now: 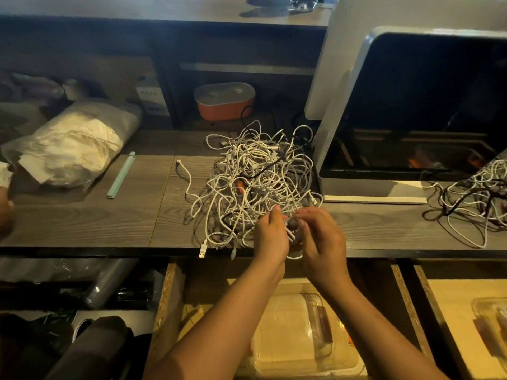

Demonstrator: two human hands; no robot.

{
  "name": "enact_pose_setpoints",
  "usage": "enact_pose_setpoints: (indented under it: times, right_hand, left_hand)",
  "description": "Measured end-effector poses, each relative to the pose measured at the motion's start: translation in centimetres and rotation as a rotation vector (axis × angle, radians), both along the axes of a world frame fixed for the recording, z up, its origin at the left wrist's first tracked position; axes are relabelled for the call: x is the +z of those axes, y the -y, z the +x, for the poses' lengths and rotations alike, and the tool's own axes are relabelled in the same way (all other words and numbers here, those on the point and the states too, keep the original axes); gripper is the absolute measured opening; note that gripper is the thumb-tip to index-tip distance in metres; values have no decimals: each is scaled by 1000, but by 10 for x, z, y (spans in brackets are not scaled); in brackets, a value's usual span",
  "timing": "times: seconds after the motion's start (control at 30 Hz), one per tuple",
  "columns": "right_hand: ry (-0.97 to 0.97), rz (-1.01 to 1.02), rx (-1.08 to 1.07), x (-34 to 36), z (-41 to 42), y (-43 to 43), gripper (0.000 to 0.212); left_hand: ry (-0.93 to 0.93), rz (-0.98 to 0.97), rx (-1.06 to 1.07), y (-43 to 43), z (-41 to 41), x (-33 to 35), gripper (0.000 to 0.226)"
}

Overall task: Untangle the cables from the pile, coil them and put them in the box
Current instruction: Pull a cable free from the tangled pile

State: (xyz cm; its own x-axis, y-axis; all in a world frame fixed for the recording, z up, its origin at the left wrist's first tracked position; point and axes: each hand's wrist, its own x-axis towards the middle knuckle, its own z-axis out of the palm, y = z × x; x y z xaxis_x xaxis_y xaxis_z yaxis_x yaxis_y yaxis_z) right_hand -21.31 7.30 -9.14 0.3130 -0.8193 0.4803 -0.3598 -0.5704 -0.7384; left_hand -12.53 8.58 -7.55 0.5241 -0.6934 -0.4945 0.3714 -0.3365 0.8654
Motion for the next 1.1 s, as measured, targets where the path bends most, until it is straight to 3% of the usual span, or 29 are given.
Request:
enact_pose_setpoints:
  times: [0.17,0.33,0.53,0.63,0.77,0.87,0.93,1.0,1.1]
  right_hand:
    - [-100,-204,115,-3,-6,-8,42]
    - [-257,-159,202,3,-12,1,30]
    - [-151,194,227,23,-14,12,16]
    - [-55,260,123,25,-11,8,15]
    - [273,616,-21,25,5,-2,20]
    - [419,895,-119,27,8,-1,22]
    - [472,974,-155,23,11,-3,21]
    - [366,759,-200,13,15,-9,18]
    - [-39,58,-112,-2,18,-21,15]
  left_hand:
    - [-204,108,42,6,1,-2,30]
    - [-74,86,95,3,2,-7,34]
    - [50,-21,-41,-4,5,0,36]
    - [423,-92,-175,-7,8,5,33]
    - [771,-189,-214,-6,12,-1,30]
    - [822,-176,-253,-10,12,-11,30]
    - [704,-118,-216,-9,12,-13,31]
    - [472,-16,-119,-4,11,-11,33]
    - [93,69,38,7,9,-9,31]
